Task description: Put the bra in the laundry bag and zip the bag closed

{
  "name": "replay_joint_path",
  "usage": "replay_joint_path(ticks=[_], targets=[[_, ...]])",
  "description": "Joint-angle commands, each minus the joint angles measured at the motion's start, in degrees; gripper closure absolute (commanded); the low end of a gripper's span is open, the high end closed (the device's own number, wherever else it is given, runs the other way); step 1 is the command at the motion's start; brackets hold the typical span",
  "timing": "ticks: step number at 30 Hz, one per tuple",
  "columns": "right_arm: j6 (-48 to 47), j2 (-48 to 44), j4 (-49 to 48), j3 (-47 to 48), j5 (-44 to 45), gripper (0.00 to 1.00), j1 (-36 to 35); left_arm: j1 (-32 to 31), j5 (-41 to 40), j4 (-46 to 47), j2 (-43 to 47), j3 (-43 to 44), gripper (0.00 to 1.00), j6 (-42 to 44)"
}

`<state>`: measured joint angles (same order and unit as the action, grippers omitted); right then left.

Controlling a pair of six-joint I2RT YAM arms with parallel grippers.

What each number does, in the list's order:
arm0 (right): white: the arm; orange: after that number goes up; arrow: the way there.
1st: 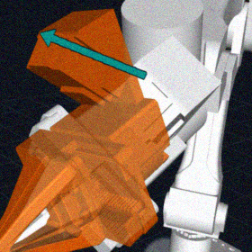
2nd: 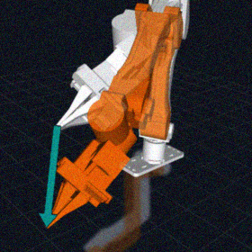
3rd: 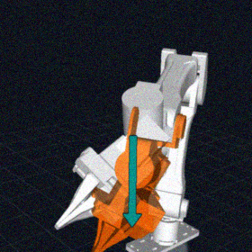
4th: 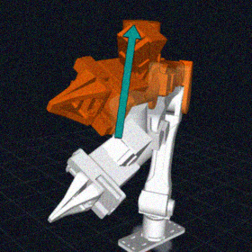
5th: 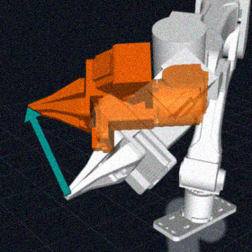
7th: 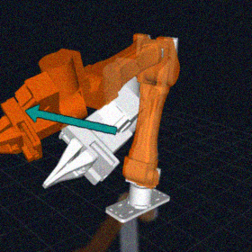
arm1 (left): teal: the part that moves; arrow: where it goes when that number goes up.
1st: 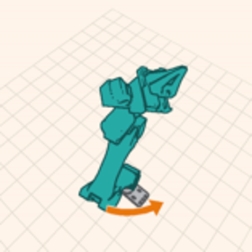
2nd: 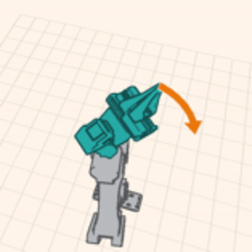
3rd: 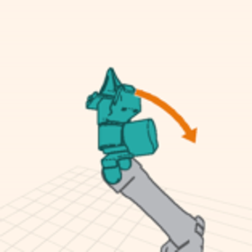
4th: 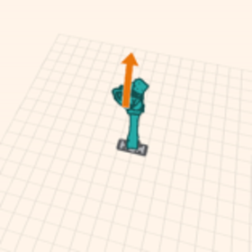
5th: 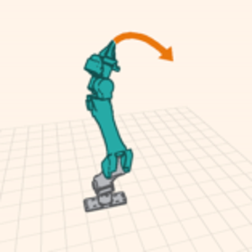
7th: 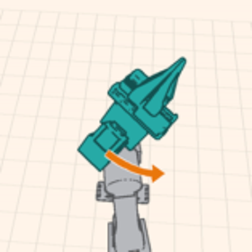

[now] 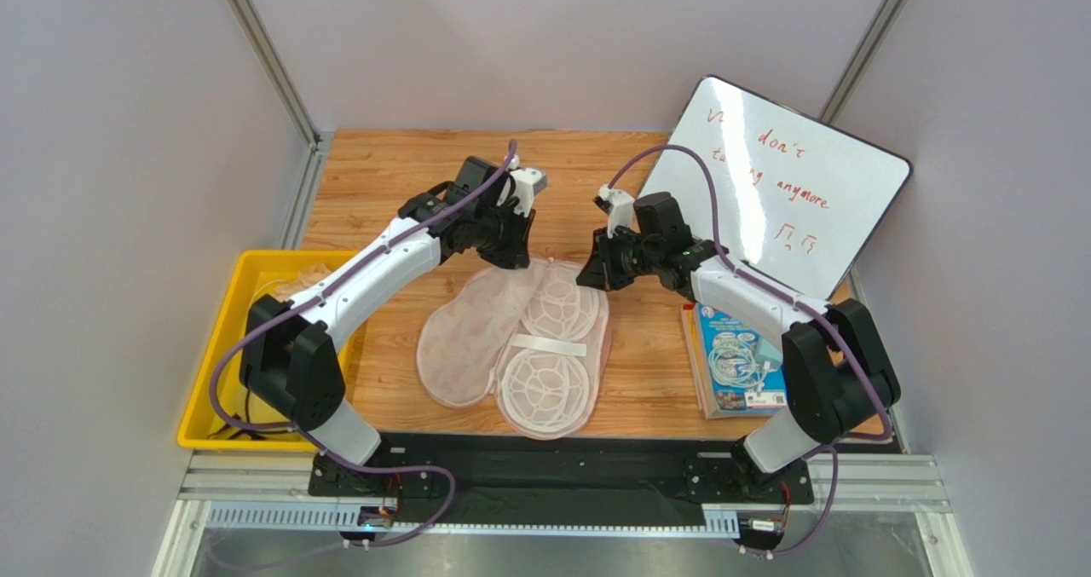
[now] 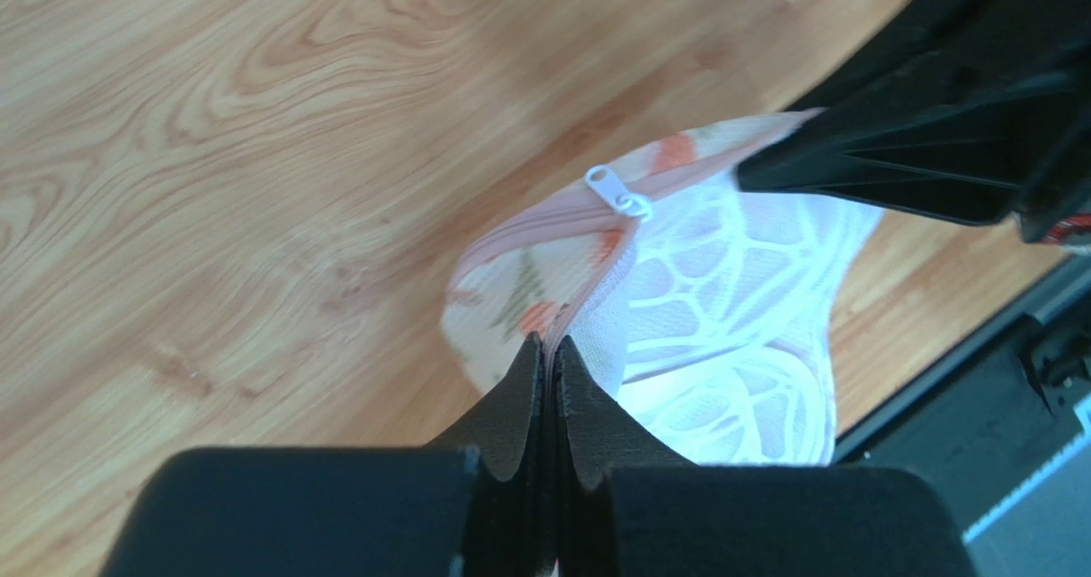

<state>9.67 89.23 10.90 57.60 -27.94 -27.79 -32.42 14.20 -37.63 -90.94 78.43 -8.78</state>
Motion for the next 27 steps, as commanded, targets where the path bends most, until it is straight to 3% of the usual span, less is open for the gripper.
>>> replay_joint_path(ticks=[1, 16, 27], targets=[[1.0, -2.1, -1.5, -1.8, 2.7, 1.00, 1.7, 1.7, -10.1, -0.9, 2.9, -0.4, 1.00, -4.8], [3.2, -0.7, 0.7, -1.3, 9.6, 1.00, 3.8, 8.5, -19.5, -4.8, 2.1, -1.4, 1.00, -9.6], [1.3, 16.3, 2.7, 17.3, 8.8, 1.00, 4.0, 12.3, -25.9, -5.4, -13.9, 9.6, 1.00, -7.0]])
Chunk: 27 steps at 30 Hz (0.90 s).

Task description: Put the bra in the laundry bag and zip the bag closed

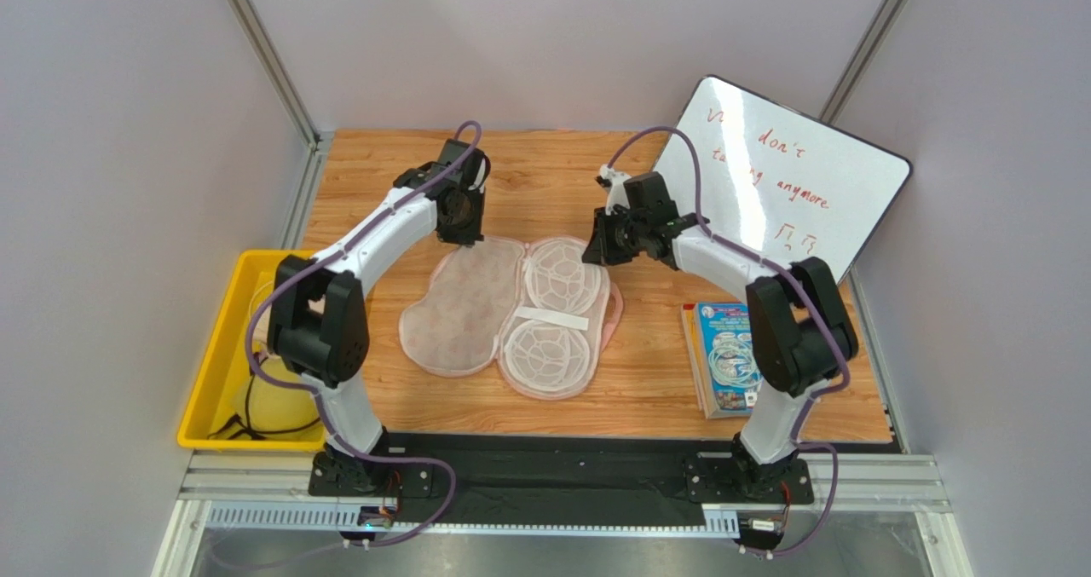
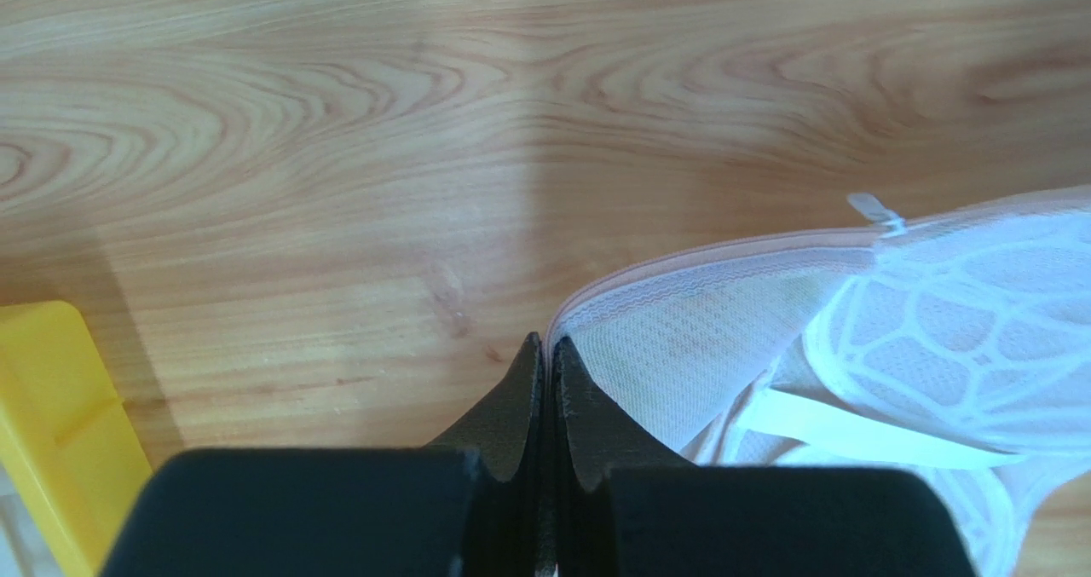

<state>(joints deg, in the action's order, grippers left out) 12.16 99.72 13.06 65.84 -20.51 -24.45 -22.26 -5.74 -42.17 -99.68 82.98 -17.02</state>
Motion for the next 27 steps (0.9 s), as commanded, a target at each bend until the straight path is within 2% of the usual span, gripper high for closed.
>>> replay_joint_path(ticks=[1, 2, 3, 5, 6, 10, 14, 18, 19, 20, 22, 23, 27], targets=[[-1.4, 7.6, 0.7, 11.0, 0.7, 1.00, 0.7, 3.0, -6.4, -1.3, -8.0, 6.4, 0.99, 1.5], [-1.4, 9.2, 1.1, 12.9, 0.3, 1.00, 0.6, 3.4, -7.2, -1.9, -9.1, 7.9, 0.96, 1.4], [-1.2, 12.7, 1.6, 14.6, 0.1, 1.00, 0.7, 3.5, -9.1, -2.1, -9.8, 9.6, 0.79, 1.4], [-1.1, 16.0, 3.5, 20.8, -0.4, 1.00, 0.6, 4.3, -11.5, -2.1, -10.2, 10.7, 0.63, 0.8], [-1.4, 19.3, 4.4, 23.2, -0.8, 1.00, 0.6, 4.5, -13.1, -2.2, -9.7, 11.2, 0.49, 0.7], [-3.3, 24.1, 8.4, 30.4, -0.3, 1.00, 0.7, 4.9, -19.8, -4.0, -4.2, 11.8, 0.29, 0.5], [-5.5, 27.4, 12.5, 37.7, -0.6, 0.98, 0.7, 4.8, -23.1, -7.5, 3.2, 9.9, 0.27, -0.4], [-5.7, 30.6, 17.4, 43.5, -0.3, 0.89, 0.6, 4.8, -17.5, -5.8, 15.8, -0.9, 0.27, -3.5], [-5.4, 31.2, 20.0, 44.4, 0.5, 0.83, 0.6, 4.8, -16.4, -5.6, 20.0, -2.5, 0.27, -4.1], [-4.4, 31.3, 20.9, 45.2, 1.5, 0.67, 0.6, 4.9, -15.4, -5.7, 22.0, -3.8, 0.27, -4.9], [-3.2, 30.3, 21.7, 44.8, 3.6, 0.48, 0.5, 4.9, -11.9, -5.4, 26.8, -7.5, 0.27, -7.1], [-2.6, 29.6, 21.8, 44.5, 4.8, 0.36, 0.5, 4.9, -10.8, -5.2, 28.3, -8.6, 0.27, -7.9], [0.7, 27.7, 28.0, 47.0, 16.3, 0.23, -0.4, 5.1, -4.7, -3.3, 35.6, -14.8, 0.29, -11.5]])
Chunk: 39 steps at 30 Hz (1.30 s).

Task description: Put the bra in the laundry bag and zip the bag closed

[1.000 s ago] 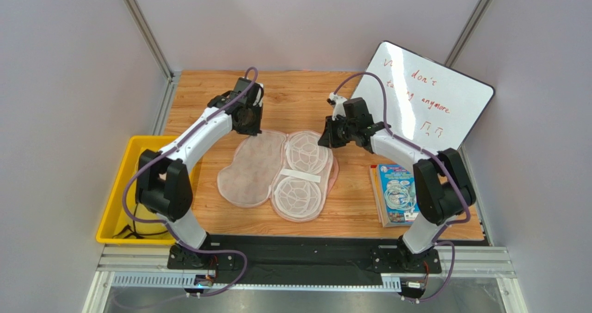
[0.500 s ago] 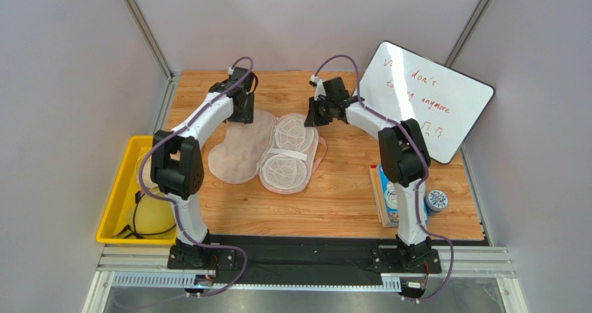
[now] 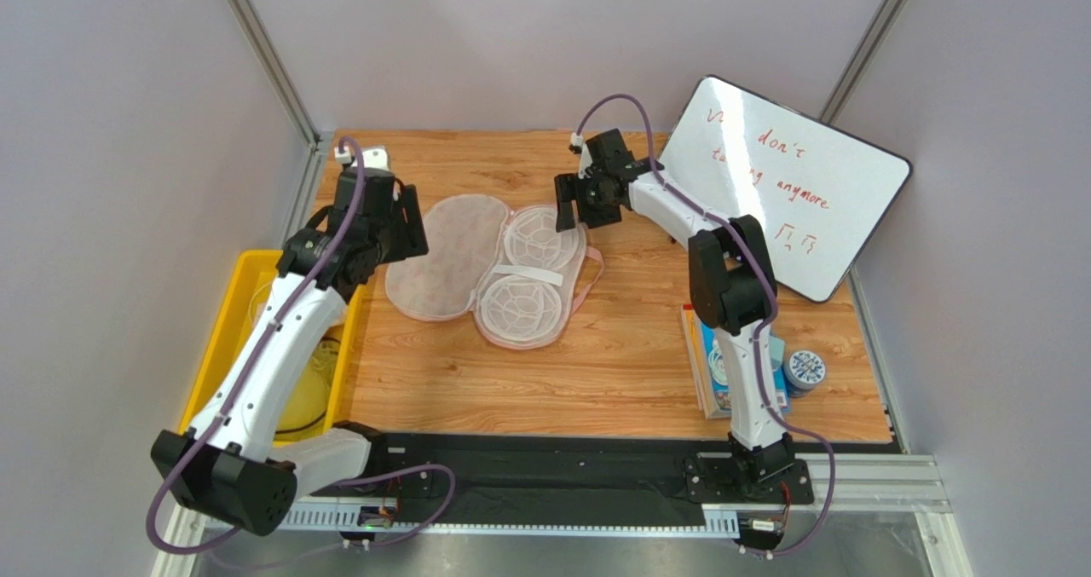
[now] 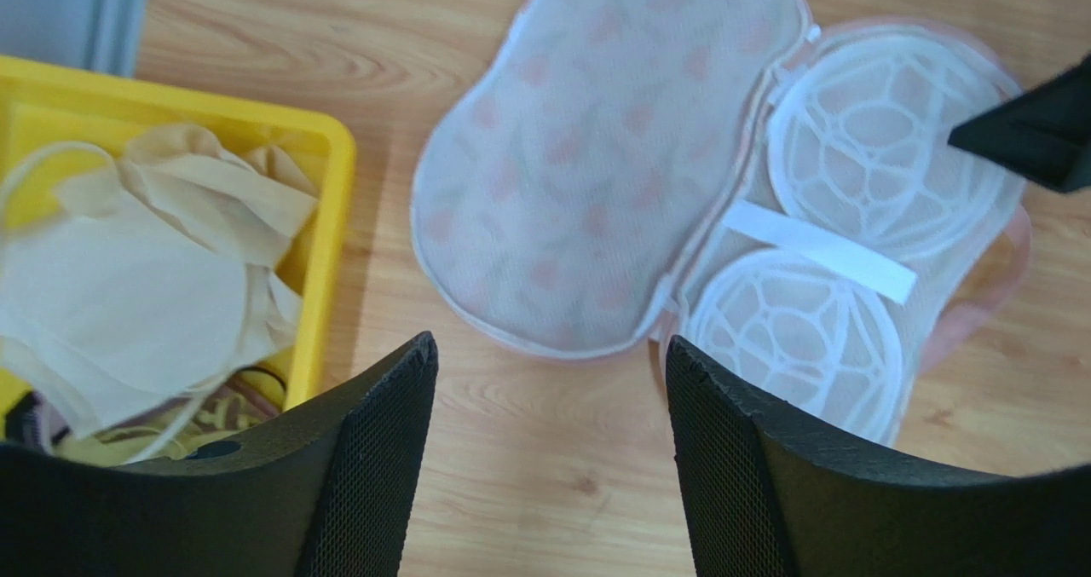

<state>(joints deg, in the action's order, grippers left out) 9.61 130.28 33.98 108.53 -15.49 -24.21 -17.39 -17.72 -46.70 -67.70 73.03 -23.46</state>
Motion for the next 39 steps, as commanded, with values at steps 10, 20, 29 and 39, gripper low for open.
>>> replay_joint_path(ticks=[10, 20, 29, 39], targets=[[18.2, -13.7, 17.1, -2.7, 22.3, 0.13, -8.9, 3.9, 1.5, -11.7, 14.6, -8.4, 0.29, -16.2], [19.2, -32.5, 22.8, -17.1, 9.4, 0.14, -16.7, 32.6, 3.7, -24.1, 6.0, -4.5, 0.27, -14.5], [17.8, -30.1, 27.5, -14.6, 3.5, 0.14, -17.0, 47.2, 3.4, -21.9, 5.5, -10.4, 0.32, -15.3], [15.5, -27.8, 30.0, -11.9, 2.7, 0.14, -17.0, 52.3, 3.5, -14.0, 1.4, -15.8, 0.46, -14.1]])
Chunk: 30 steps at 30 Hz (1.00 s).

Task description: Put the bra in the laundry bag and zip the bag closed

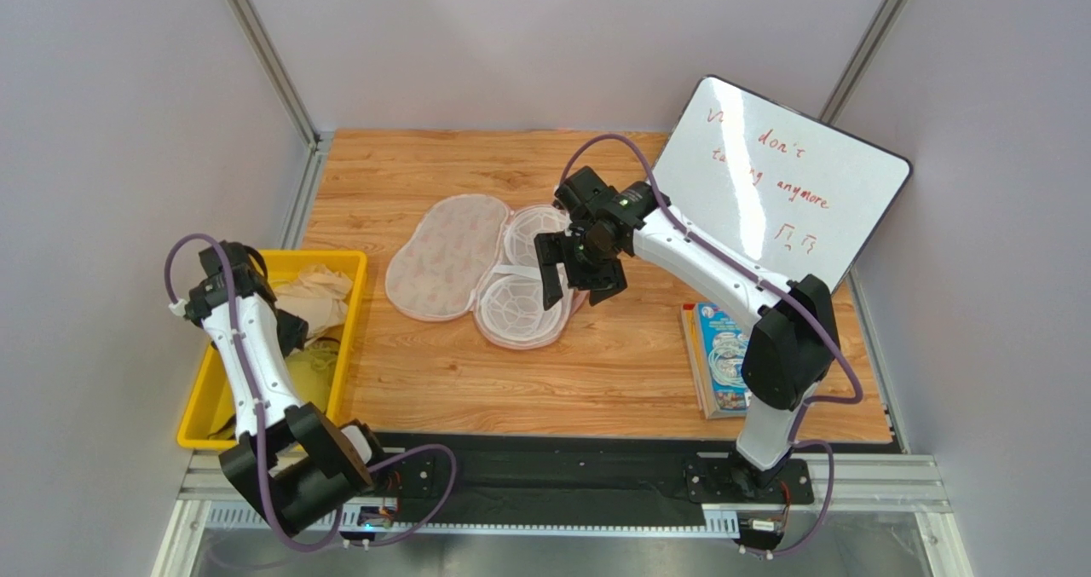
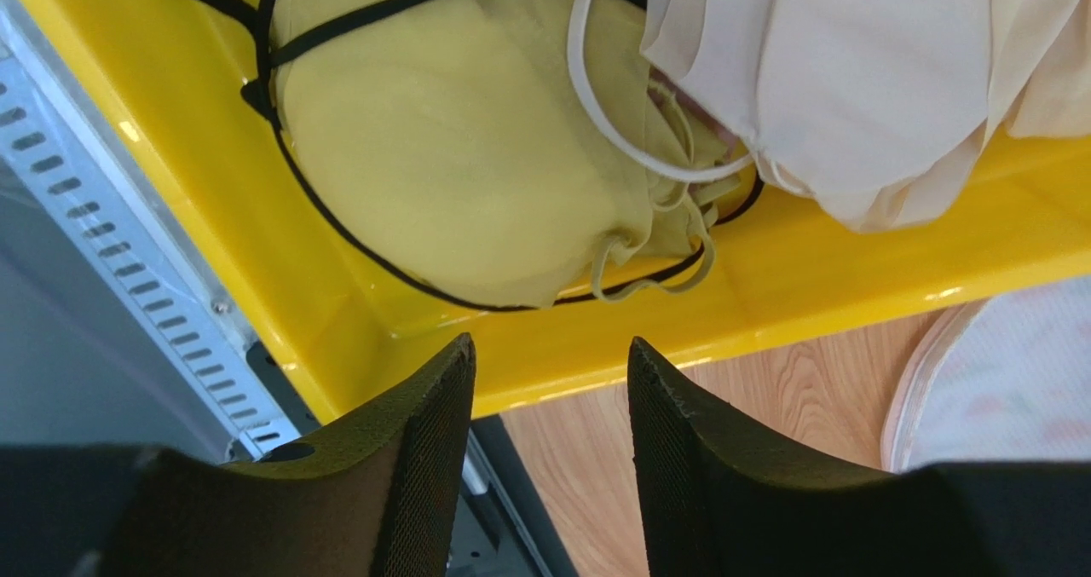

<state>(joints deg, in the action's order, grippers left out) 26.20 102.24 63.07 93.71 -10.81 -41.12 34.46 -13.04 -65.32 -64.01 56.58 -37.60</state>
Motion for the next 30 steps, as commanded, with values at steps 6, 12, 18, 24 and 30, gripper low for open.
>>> replay_joint_path(ticks=[6, 12, 18, 24, 30], targets=[[-1.7, 0.0, 0.5, 2.1, -1.9, 0.14, -0.2, 2.0, -2.7, 6.1, -6.0, -0.4, 0.40, -1.5], [-2.6, -0.2, 0.4, 1.5, -2.3, 0.14, -0.1, 2.8, 1.5, 12.3, -7.9, -3.8, 0.32, -0.5], [-3.1, 0.4, 0.3, 1.4, -2.6, 0.14, -0.2, 4.0, -0.7, 11.0, -9.9, -5.9, 0.30, -3.5], [-3.0, 0.7, 0.3, 1.4, -3.1, 0.14, -0.2, 6.0, -4.4, 7.2, -8.4, -6.0, 0.30, -7.5], [-3.1, 0.4, 0.2, 1.0, -3.1, 0.14, -0.1, 7.6, -1.7, 8.9, -11.7, -7.6, 0.33, -7.3]])
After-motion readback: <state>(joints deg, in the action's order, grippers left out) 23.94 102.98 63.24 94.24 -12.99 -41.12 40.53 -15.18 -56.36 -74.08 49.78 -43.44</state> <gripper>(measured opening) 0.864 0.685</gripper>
